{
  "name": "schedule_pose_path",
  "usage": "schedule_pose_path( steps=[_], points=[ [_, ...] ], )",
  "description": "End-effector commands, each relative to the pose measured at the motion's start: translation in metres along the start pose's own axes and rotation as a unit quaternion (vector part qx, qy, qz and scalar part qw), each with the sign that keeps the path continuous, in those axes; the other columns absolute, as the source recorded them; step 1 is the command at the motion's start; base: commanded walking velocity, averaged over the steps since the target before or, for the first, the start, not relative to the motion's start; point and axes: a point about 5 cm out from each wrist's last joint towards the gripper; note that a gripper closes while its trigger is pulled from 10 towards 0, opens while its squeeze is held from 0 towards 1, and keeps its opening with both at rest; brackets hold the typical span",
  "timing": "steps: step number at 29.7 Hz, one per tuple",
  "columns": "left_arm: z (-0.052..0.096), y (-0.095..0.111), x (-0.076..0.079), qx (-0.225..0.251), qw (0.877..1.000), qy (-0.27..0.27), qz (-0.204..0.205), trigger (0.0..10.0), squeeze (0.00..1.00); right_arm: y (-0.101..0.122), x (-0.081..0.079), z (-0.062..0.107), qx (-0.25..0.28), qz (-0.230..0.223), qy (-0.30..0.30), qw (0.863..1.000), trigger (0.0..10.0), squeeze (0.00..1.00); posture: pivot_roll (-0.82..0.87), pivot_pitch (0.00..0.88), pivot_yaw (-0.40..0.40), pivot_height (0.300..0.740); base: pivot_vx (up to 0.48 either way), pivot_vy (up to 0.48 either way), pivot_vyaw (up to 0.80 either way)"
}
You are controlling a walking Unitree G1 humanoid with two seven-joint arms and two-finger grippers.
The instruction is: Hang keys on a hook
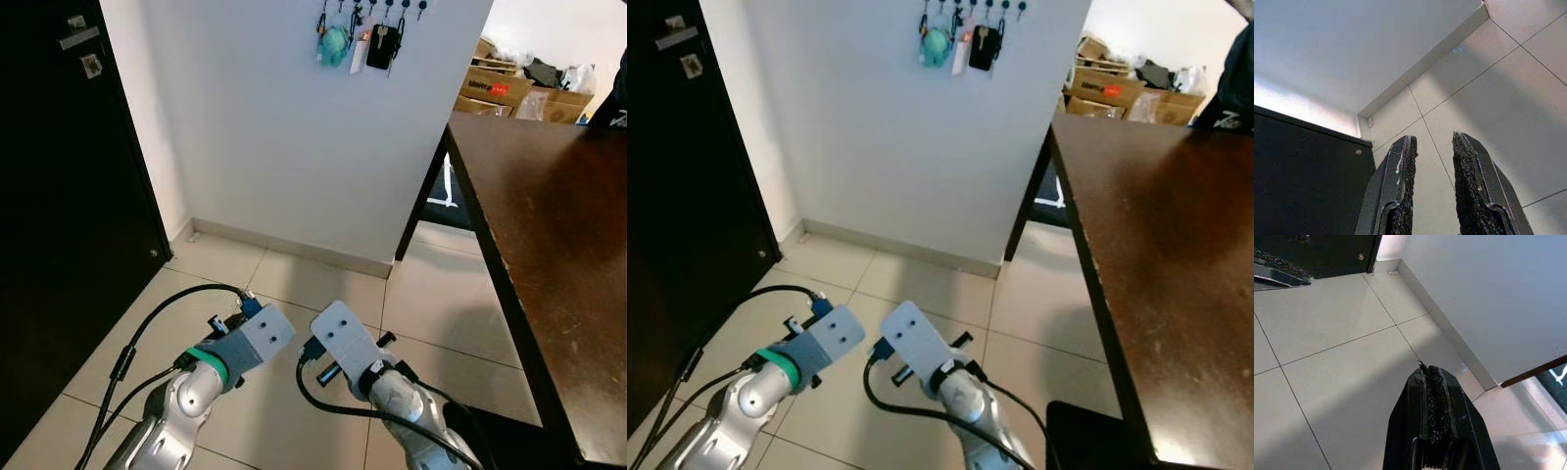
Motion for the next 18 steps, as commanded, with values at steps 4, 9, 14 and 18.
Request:
schedule_pose_path(
  steps=[4,9,14,18],
  points=[
    [0.002,-0.006,0.002,-0.005,1.000,-0.008,0.000,10.0,0.00,-0.003,-0.004,0.001,0.006,-0.031,0.016,0.999,10.0,0.00,0.05,0.028,0.052,0.740,0.000,0.000,0.00],
    [0.002,-0.006,0.002,-0.005,1.000,-0.009,-0.003,10.0,0.00,-0.003,-0.005,0.002,0.017,-0.043,0.023,0.999,10.0,0.00,0.05,0.021,0.052,0.740,0.000,0.000,0.00],
    [0.003,-0.007,0.003,-0.005,1.000,-0.010,-0.003,10.0,0.00,0.003,-0.008,0.003,0.041,-0.022,0.036,0.998,10.0,0.00,0.06,0.019,0.055,0.740,0.000,0.000,0.00],
    [0.004,-0.006,0.003,0.001,1.000,-0.013,-0.007,10.0,0.00,0.010,-0.013,0.004,0.068,0.005,0.059,0.996,10.0,0.00,0.05,0.020,0.060,0.740,0.000,0.000,0.00]
  ],
)
Point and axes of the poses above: a point about 5 cm out from each wrist's last joint towards the gripper, its own z axis pointing back from the gripper into the wrist, its own y axis along the axis of the wrist's last joint, x = y × z, and after that the axes turned 14 degrees about z, right-handed
